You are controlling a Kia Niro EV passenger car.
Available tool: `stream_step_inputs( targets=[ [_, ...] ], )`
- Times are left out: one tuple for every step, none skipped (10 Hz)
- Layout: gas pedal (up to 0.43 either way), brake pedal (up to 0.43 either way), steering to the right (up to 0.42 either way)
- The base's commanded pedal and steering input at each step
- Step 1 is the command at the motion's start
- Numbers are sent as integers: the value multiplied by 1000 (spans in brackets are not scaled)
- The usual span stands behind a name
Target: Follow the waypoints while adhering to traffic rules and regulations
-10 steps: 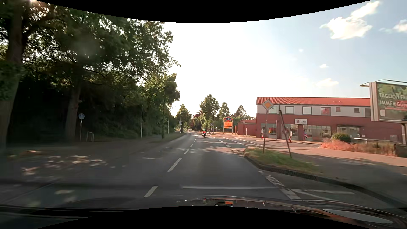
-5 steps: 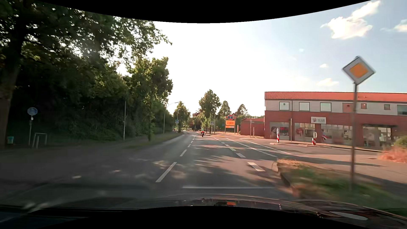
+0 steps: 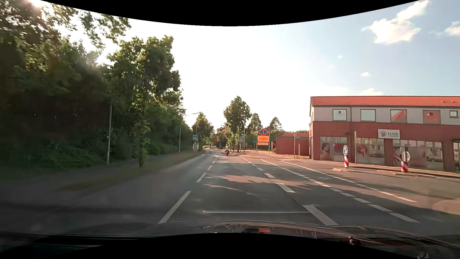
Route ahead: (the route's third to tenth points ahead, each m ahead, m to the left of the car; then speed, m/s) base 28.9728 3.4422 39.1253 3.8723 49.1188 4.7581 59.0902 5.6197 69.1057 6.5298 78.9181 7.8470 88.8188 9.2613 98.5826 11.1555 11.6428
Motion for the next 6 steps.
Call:
stream_step_inputs(
  targets=[
    [177, 0, -3],
    [177, 0, -3],
    [177, 0, -3],
    [177, 0, -4],
    [177, 0, -6],
    [177, 0, -7]
  ],
)
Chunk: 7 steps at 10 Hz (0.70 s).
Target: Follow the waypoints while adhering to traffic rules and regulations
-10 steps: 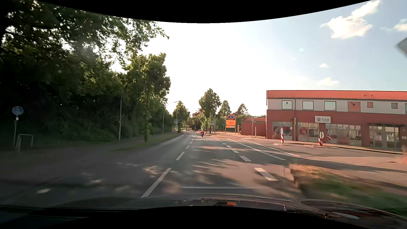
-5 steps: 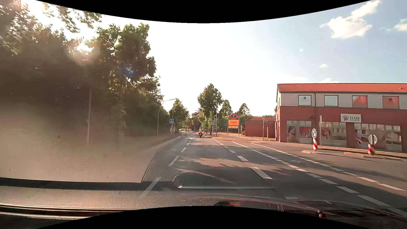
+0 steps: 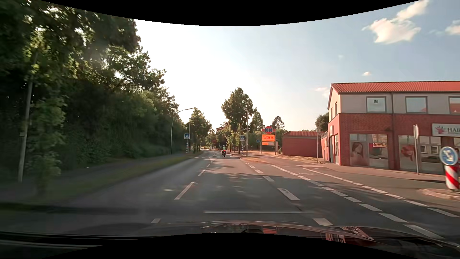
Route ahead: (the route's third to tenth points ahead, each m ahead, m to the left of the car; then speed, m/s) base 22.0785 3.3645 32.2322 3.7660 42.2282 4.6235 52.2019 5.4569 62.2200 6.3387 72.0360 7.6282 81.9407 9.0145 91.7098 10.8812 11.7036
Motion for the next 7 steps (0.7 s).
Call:
stream_step_inputs(
  targets=[
    [177, 0, -7],
    [177, 0, -7],
    [177, 0, -7],
    [177, 0, -7],
    [177, 0, -8],
    [177, 0, -7],
    [177, 0, -8]
  ],
)
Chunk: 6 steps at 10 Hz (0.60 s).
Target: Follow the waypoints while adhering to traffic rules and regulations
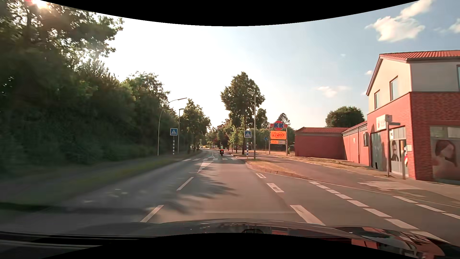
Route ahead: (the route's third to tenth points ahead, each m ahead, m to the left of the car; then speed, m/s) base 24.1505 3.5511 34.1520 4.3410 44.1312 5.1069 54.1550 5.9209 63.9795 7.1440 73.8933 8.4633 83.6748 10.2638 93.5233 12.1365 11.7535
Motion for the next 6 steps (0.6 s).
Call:
stream_step_inputs(
  targets=[
    [177, 0, -12],
    [177, 0, -22],
    [177, 0, -23],
    [177, 0, -22],
    [177, 0, -23],
    [177, 0, -23]
  ],
)
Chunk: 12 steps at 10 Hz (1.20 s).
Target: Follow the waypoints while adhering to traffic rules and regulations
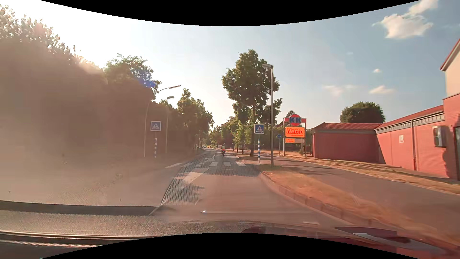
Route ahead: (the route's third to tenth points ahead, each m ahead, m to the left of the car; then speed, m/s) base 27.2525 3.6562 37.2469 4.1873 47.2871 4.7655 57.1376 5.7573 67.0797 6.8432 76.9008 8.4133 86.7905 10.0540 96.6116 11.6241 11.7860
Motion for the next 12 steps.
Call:
stream_step_inputs(
  targets=[
    [177, 0, -22],
    [177, 0, -22],
    [177, 0, -21],
    [177, 0, -17],
    [177, 0, -15],
    [177, 0, -14],
    [177, 0, -14],
    [177, 0, -14],
    [177, 0, -12],
    [177, 0, -12],
    [177, 0, -12],
    [177, 0, -12]
  ],
)
